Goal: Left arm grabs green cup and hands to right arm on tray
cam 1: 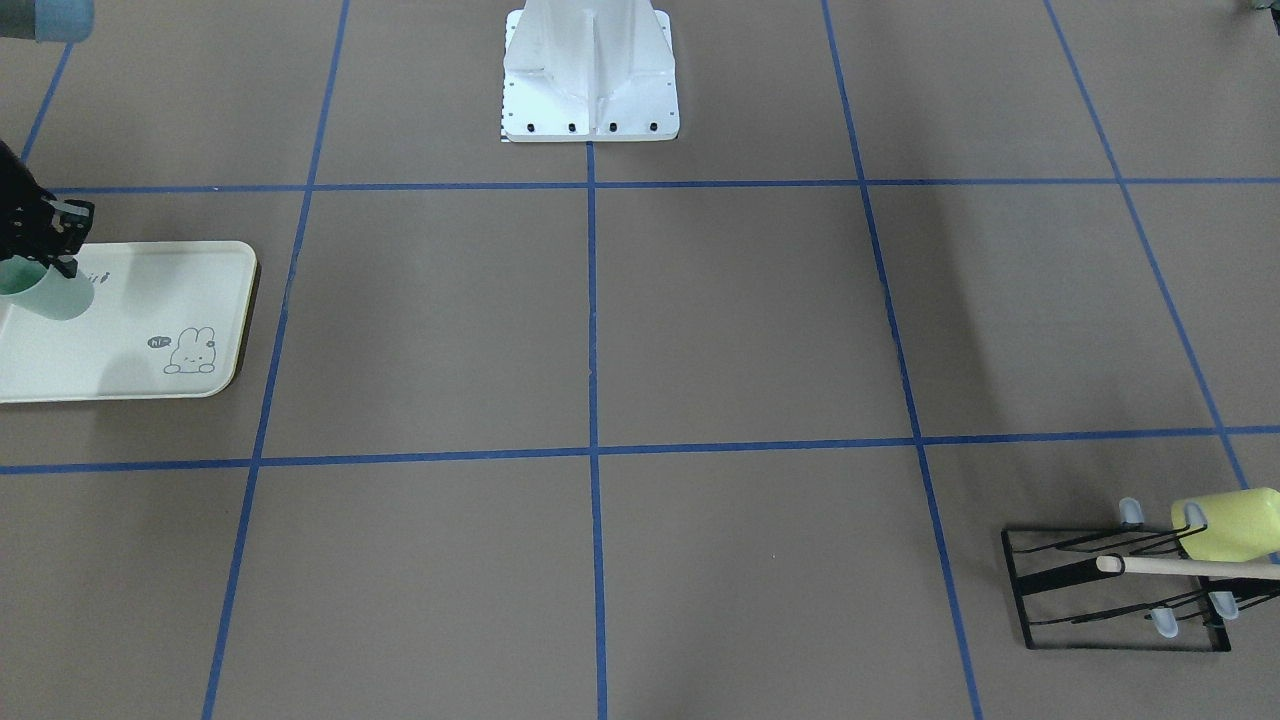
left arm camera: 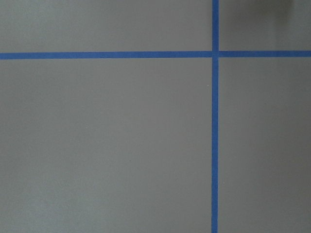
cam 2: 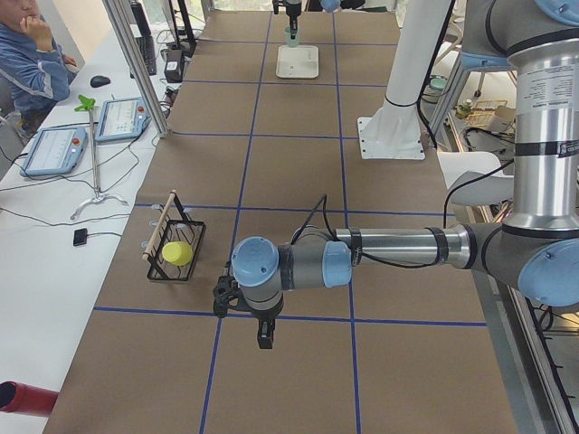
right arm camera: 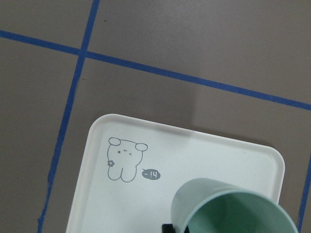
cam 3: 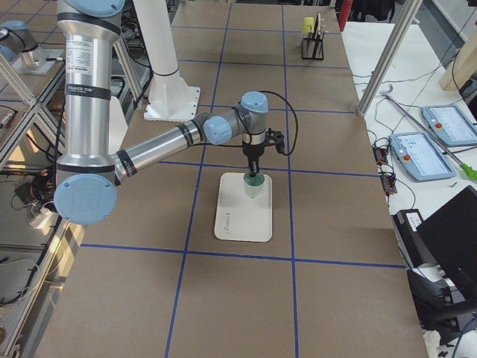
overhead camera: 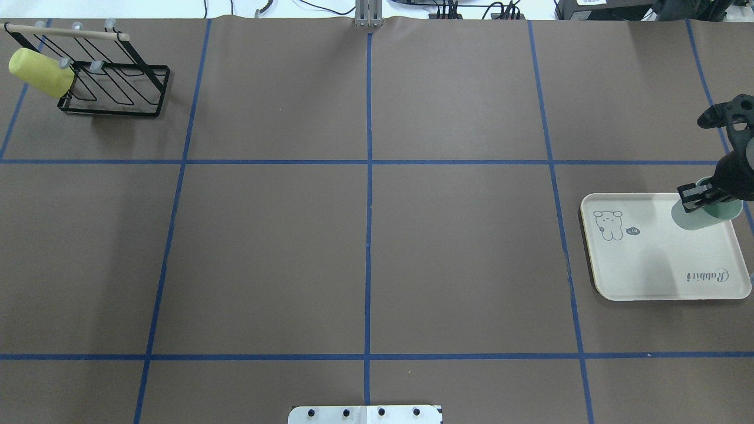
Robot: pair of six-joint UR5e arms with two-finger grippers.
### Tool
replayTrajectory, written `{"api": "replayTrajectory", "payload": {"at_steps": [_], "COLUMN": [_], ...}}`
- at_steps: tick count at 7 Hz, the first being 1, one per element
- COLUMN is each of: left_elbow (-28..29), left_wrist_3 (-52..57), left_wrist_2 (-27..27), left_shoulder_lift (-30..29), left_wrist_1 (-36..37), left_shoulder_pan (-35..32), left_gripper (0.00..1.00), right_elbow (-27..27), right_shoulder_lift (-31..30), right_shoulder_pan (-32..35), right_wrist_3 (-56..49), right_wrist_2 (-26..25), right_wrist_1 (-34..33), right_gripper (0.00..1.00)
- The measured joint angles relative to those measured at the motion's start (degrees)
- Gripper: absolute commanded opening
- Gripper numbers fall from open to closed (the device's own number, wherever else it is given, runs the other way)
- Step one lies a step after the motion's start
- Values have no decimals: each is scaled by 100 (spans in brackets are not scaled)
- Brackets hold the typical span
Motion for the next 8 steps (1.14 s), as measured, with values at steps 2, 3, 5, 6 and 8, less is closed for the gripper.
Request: {"api": "replayTrajectory", "payload": {"at_steps": [2, 3, 5, 6, 8], "left_elbow": [19, 34, 87, 120, 142], "left_wrist_3": [-1, 0, 6, 7, 7], "left_wrist_2": [0, 0, 0, 0, 0], "left_shoulder_lift": [-5, -7, -27, -47, -57], "left_wrist_1": [-3, -3, -5, -9, -10], "left_shoulder_pan": [3, 6, 9, 9, 9], "left_gripper": [100, 100, 100, 100, 100], "right_elbow": [-553, -706, -813, -824, -737], "right_shoulder_lift": [-151, -180, -179, -164, -117], "right_shoulder_pan": [-354, -430, -541, -618, -667], "right_wrist_3": [750, 854, 893, 894, 871], "right_wrist_2": [-200, -258, -362, -475, -576], "right_wrist_1": [1272, 1519, 1634, 1639, 1622], "right_gripper": [0, 30, 100, 100, 100]}}
